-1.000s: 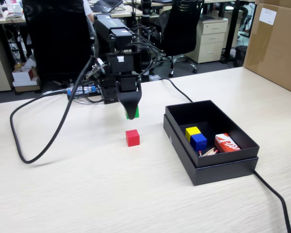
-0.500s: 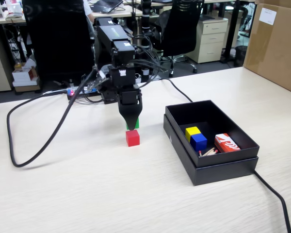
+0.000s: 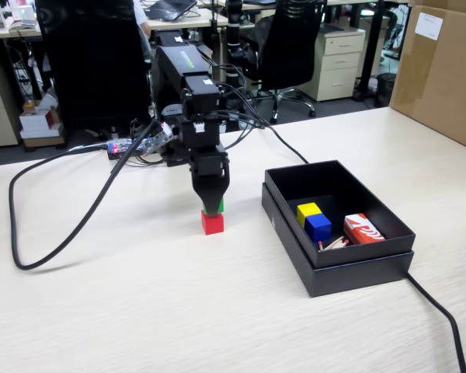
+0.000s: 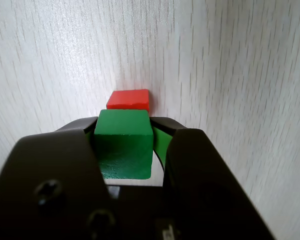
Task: Put the green cube on top of the red cube
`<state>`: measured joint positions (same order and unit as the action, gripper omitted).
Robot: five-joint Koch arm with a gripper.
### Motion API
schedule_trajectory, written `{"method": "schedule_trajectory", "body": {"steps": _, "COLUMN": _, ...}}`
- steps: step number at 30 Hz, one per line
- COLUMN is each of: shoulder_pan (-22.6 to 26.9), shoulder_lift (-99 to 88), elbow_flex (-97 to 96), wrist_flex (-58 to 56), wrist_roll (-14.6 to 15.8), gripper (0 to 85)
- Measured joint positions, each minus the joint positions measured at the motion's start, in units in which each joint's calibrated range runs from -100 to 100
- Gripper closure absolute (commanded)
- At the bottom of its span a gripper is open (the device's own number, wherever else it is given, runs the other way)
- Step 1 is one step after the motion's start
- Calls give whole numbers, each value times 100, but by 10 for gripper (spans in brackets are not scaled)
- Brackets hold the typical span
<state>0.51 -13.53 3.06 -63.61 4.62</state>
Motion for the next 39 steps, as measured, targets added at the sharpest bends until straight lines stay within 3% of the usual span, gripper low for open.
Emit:
{"method": "schedule_trajectory", "body": {"steps": 13, "shoulder_pan": 5, "shoulder_lift": 207, "elbow_flex": 0, "wrist_flex": 0, "wrist_roll": 0, "gripper": 841}}
{"method": "schedule_trajectory", "body": {"steps": 15, "shoulder_pan": 5, "shoulder_lift": 233, "elbow_flex": 0, "wrist_flex": 0, "wrist_roll": 0, "gripper": 799}}
{"method": "schedule_trajectory", "body": {"steps": 20, "shoulder_pan": 10, "shoulder_lift": 298, "elbow_flex": 0, "wrist_flex": 0, "wrist_roll": 5, "gripper": 798}}
{"method": "schedule_trajectory", "body": {"steps": 22, "shoulder_pan": 10, "shoulder_lift": 311, "elbow_flex": 0, "wrist_flex": 0, "wrist_roll": 0, "gripper": 730}}
{"method": "schedule_trajectory", "body": {"steps": 26, "shoulder_pan": 20, "shoulder_lift": 337, "elbow_flex": 9, "wrist_flex": 0, "wrist_roll": 5, "gripper": 726}}
{"method": "schedule_trajectory", "body": {"steps": 36, "shoulder_pan": 24, "shoulder_lift": 362, "elbow_flex": 0, "wrist_flex": 0, "wrist_roll": 0, "gripper": 379}}
{"method": "schedule_trajectory", "body": {"steps": 39, "shoulder_pan": 24, "shoulder_lift": 298, "elbow_flex": -18, "wrist_flex": 0, "wrist_roll": -5, "gripper": 378}}
